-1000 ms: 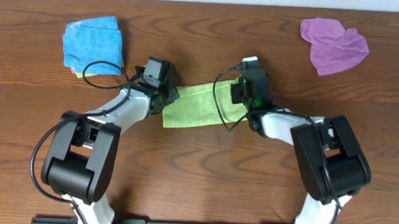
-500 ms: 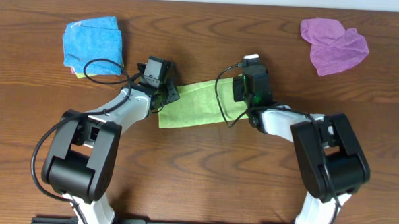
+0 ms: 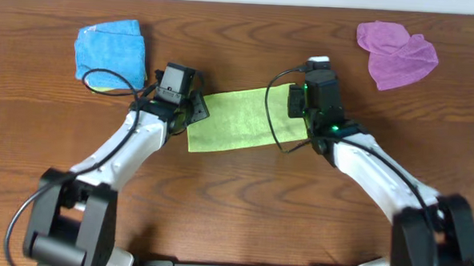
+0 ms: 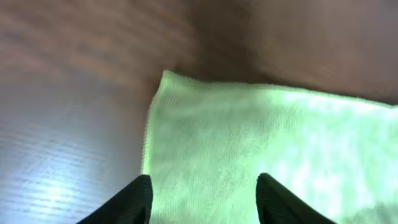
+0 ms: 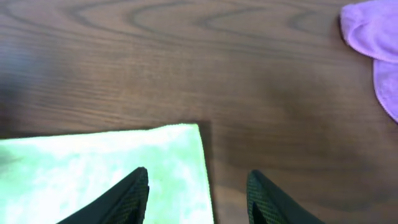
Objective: Fold the cloth
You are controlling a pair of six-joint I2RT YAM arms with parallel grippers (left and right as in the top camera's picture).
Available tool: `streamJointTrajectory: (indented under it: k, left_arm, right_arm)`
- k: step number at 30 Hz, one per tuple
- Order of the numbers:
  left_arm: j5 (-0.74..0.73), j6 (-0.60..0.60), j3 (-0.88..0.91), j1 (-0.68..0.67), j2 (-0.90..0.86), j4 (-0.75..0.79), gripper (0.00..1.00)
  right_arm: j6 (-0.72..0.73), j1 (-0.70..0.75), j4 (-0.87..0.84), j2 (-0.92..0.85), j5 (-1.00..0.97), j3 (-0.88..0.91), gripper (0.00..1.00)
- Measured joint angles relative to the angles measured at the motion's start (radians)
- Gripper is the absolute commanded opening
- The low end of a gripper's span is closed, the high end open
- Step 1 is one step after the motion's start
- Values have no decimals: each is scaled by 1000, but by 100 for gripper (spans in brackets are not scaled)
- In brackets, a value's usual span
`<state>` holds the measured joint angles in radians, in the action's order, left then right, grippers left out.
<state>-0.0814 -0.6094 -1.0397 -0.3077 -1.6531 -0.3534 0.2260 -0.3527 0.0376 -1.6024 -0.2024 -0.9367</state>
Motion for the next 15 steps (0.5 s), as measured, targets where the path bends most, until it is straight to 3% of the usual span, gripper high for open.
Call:
streamJointTrajectory:
  k: [8, 15]
  left_arm:
    - [-2, -54, -1, 0, 39, -135, 47]
    - [-47, -242, -1, 0, 39, -263, 47]
  right_arm:
    - [116, 0, 235, 117, 29, -1, 54]
    - [269, 4, 394, 119, 102, -1, 59]
